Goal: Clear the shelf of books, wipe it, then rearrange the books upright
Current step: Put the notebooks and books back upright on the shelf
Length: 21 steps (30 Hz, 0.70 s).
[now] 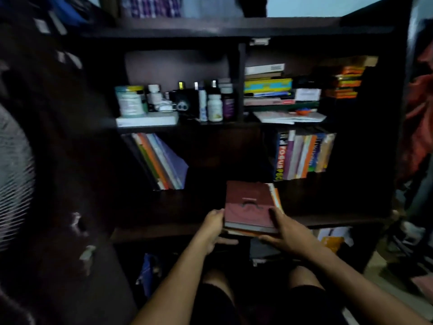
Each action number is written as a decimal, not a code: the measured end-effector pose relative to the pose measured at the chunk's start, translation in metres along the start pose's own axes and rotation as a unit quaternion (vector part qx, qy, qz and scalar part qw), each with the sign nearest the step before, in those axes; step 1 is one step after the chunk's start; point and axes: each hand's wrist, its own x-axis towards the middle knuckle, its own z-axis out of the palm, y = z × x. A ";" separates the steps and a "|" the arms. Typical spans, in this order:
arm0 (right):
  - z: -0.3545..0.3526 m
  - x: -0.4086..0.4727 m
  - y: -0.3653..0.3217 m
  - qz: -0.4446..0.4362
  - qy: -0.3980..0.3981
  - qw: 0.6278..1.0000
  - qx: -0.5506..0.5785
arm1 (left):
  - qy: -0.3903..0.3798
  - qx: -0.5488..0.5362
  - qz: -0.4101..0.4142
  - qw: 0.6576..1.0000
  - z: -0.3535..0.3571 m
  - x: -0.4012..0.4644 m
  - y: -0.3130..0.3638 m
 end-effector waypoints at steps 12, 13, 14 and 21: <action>0.000 0.036 -0.019 -0.053 -0.077 0.991 0.099 | 0.128 -0.015 -0.014 0.992 -0.026 -0.022 0.054; 0.005 0.040 -0.022 -0.062 -0.082 0.984 0.146 | 0.129 -0.025 -0.013 0.991 -0.028 -0.023 0.059; 0.009 0.043 -0.026 -0.068 -0.083 0.979 0.174 | 0.129 -0.041 -0.004 0.991 -0.032 -0.025 0.062; 0.031 0.047 -0.032 -0.057 -0.050 0.972 0.224 | 0.203 -0.117 0.067 0.970 -0.058 -0.026 0.053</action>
